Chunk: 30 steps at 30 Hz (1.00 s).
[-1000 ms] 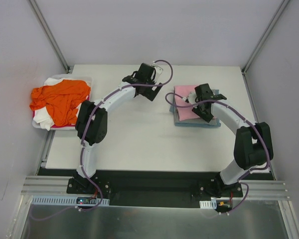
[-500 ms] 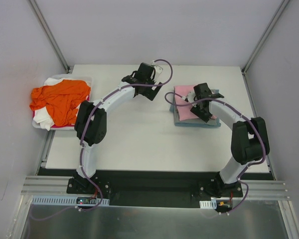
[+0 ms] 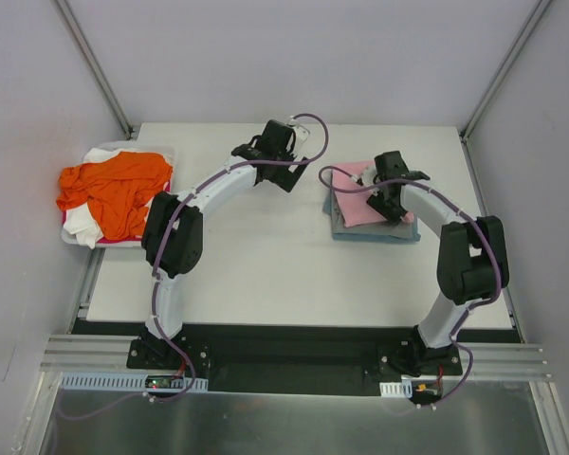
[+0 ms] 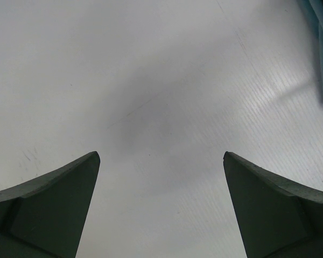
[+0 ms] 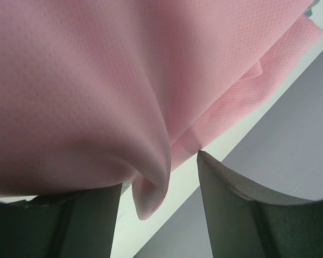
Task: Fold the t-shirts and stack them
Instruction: Neatly place the folded tshirt to the corner
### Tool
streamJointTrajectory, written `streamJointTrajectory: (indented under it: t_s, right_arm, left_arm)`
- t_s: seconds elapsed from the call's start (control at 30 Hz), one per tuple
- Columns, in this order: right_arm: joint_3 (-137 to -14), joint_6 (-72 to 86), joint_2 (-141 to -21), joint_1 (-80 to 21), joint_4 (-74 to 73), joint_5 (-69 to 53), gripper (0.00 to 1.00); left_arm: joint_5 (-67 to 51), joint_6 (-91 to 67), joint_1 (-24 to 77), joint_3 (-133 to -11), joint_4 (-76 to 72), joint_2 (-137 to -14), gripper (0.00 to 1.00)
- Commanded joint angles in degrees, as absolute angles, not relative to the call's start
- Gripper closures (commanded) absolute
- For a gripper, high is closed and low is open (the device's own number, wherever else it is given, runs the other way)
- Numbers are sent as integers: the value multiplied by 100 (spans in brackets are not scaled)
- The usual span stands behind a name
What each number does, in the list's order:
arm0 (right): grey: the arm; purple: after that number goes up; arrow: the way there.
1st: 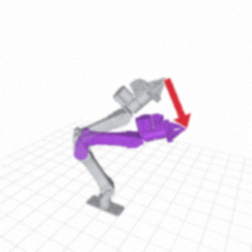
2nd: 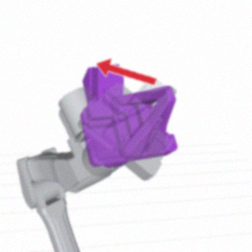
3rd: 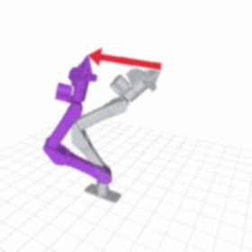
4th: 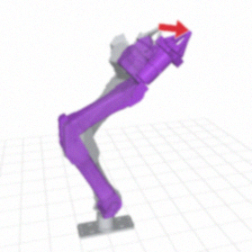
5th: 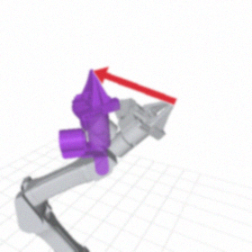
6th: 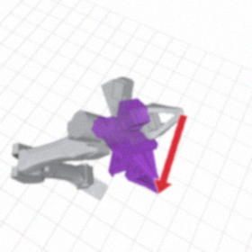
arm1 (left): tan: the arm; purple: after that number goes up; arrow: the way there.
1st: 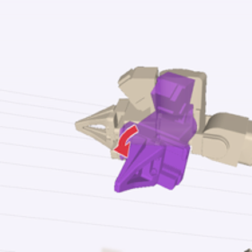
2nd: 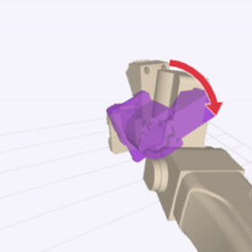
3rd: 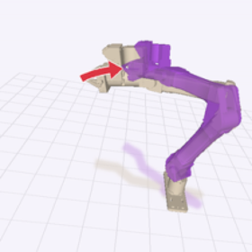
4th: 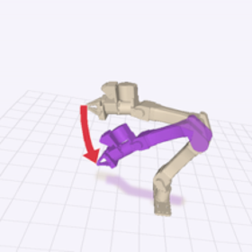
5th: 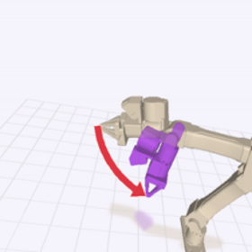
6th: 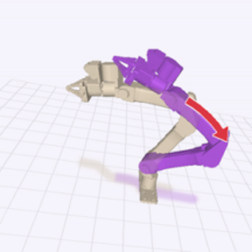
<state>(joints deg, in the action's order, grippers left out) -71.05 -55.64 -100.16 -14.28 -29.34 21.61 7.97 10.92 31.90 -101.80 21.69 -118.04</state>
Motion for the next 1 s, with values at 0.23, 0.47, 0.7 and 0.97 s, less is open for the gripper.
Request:
streamJointTrajectory:
  t_s: [0.23, 0.47, 0.7, 0.97]
  right_arm:
    - [-7093, -5353, -9976, -1459, -3050, 1846, 41]
    - [-6952, -5300, -10072, -1468, -3032, 1626, 41]
    - [-6952, -5396, -10222, -1433, -2944, 1608, 51]
    - [-6970, -5441, -10169, -1354, -2988, 1688, 93]
  left_arm:
    - [782, 967, 3217, -10213, 2048, -11505, 1]
    - [809, 967, 3217, -10134, 2048, -11426, 1]
    - [817, 976, 3208, -10081, 2048, -11373, 1]
    - [826, 984, 3217, -10020, 2004, -11338, 1]
